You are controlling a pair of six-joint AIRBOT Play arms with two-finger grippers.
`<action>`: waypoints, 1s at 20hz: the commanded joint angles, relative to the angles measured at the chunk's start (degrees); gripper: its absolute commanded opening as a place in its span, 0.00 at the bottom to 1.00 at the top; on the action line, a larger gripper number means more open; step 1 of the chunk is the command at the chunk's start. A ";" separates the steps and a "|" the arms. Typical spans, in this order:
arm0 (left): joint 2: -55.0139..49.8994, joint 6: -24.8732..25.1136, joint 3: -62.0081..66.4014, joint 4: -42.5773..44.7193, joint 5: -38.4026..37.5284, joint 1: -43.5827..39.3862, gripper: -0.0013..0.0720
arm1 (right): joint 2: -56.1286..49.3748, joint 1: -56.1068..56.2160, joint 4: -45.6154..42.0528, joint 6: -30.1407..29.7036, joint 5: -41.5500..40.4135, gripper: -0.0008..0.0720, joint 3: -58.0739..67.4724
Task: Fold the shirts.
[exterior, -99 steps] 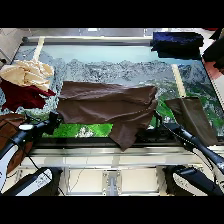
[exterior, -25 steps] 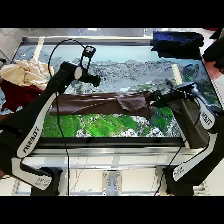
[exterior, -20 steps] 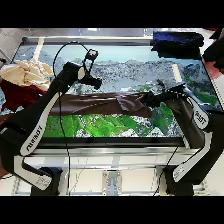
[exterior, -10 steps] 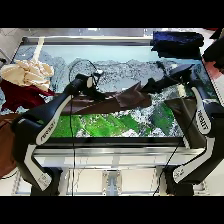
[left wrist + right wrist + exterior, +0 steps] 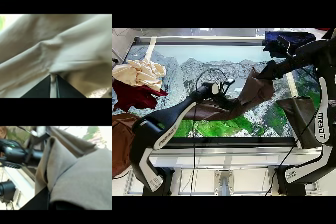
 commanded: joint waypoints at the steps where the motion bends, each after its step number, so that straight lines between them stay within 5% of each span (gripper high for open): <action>1: 9.05 -1.75 0.11 5.77 -0.13 3.58 0.12 | 0.28 5.33 -0.70 1.81 0.42 0.03 1.57; 6: 25.77 -6.99 0.11 24.26 -10.86 17.09 0.12 | -0.20 21.73 -1.51 1.77 17.99 0.03 1.57; 12: 38.71 -6.95 0.09 25.49 -15.04 32.92 0.12 | -7.87 41.00 -2.21 4.46 40.83 0.07 1.57; 14: 41.09 -6.93 0.09 25.49 -15.15 35.95 0.12 | -9.51 45.33 -2.12 7.17 47.08 0.76 1.57; 15: 41.86 -6.93 0.09 25.49 -15.30 36.94 0.12 | -9.40 46.49 -2.56 7.26 48.65 0.87 1.64; 17: 42.62 -6.93 0.07 25.49 -15.89 38.14 0.12 | -9.20 45.92 -6.36 7.23 46.42 0.87 3.45; 20: 42.51 -6.93 -0.92 25.46 -16.06 38.29 0.12 | -9.18 40.02 -21.68 10.19 31.08 0.86 8.37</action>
